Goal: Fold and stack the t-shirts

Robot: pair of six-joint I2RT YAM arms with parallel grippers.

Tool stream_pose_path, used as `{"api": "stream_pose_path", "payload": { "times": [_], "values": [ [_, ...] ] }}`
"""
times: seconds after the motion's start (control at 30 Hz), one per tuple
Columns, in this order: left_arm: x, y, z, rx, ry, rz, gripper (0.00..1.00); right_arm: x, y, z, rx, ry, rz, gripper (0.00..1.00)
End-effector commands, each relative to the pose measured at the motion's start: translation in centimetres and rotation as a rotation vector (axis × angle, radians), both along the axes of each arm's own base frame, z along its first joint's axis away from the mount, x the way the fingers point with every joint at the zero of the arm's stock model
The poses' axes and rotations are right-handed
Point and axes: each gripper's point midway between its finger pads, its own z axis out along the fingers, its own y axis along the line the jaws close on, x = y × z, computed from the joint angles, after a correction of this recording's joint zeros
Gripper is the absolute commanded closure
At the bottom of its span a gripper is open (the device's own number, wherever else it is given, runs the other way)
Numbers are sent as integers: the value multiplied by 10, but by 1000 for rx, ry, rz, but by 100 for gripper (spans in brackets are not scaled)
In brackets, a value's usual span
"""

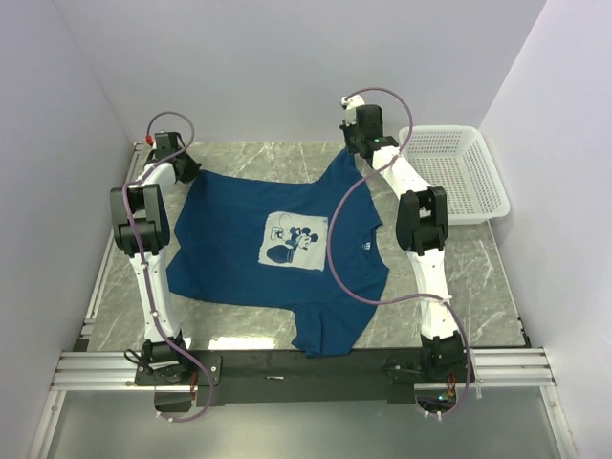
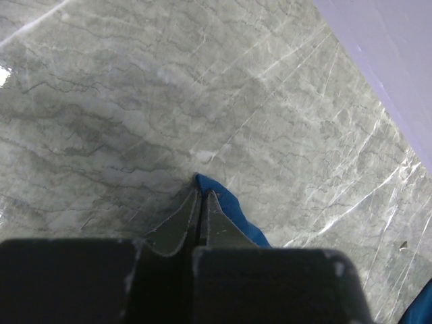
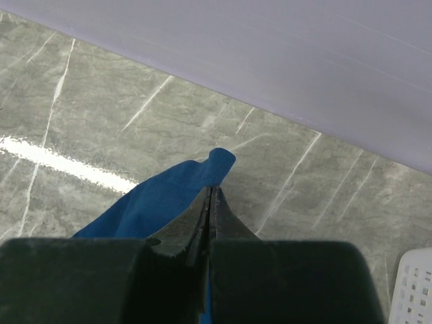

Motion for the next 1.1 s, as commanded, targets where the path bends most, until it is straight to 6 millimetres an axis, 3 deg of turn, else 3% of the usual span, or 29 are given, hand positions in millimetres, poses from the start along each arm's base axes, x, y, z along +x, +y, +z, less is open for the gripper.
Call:
{"api": "stream_pose_path", "payload": {
  "times": [0.0, 0.53, 0.6, 0.63, 0.67, 0.7, 0.73, 0.77, 0.8, 0.83, 0.87, 0.9, 0.93, 0.97, 1.0, 1.03, 1.07],
  "values": [
    [12, 4, 16, 2, -63, -17, 100, 14, 4, 27, 12, -89, -2, 100],
    [11, -3, 30, -21, -115, -75, 100, 9, 7, 43, 24, -102, 12, 100],
    [11, -3, 54, -16, -178, -92, 100, 1, 12, 51, 50, -87, 44, 100],
    [1, -6, 51, -23, -172, -99, 100, -7, 12, 88, 75, -131, 62, 100],
    [-4, -6, 83, -21, -229, -110, 100, -18, 13, 85, 85, -118, 78, 100],
    [-5, -6, 105, -17, -290, -114, 100, -27, 16, 100, 101, -136, 103, 100],
    [-20, -7, 103, -28, -282, -115, 100, -44, 13, 153, 121, -216, 114, 100],
    [-32, -6, 152, -21, -373, -126, 100, -57, 12, 156, 123, -216, 127, 100],
    [-42, -7, 172, -26, -412, -124, 100, -69, 13, 174, 135, -238, 148, 100],
    [-58, -11, 178, -29, -425, -128, 100, -93, 9, 226, 153, -318, 165, 100],
    [-78, -13, 231, -10, -524, -131, 100, -110, 7, 236, 161, -316, 179, 100],
    [-92, -18, 253, -15, -564, -137, 100, -126, 8, 255, 171, -337, 203, 100],
    [-109, -22, 261, -23, -577, -136, 100, -160, 5, 304, 191, -417, 241, 100],
    [-139, -28, 315, -5, -684, -141, 100, -180, 3, 316, 207, -423, 254, 100],
    [-157, -31, 337, -11, -730, -133, 100, -200, 1, 336, 218, -457, 270, 100],
    [-176, -35, 348, -15, -759, -129, 100, -241, -6, 382, 237, -550, 291, 100],
    [-195, -37, 366, -14, -802, -121, 100, -262, -10, 399, 249, -586, 300, 100]
  ]
}}
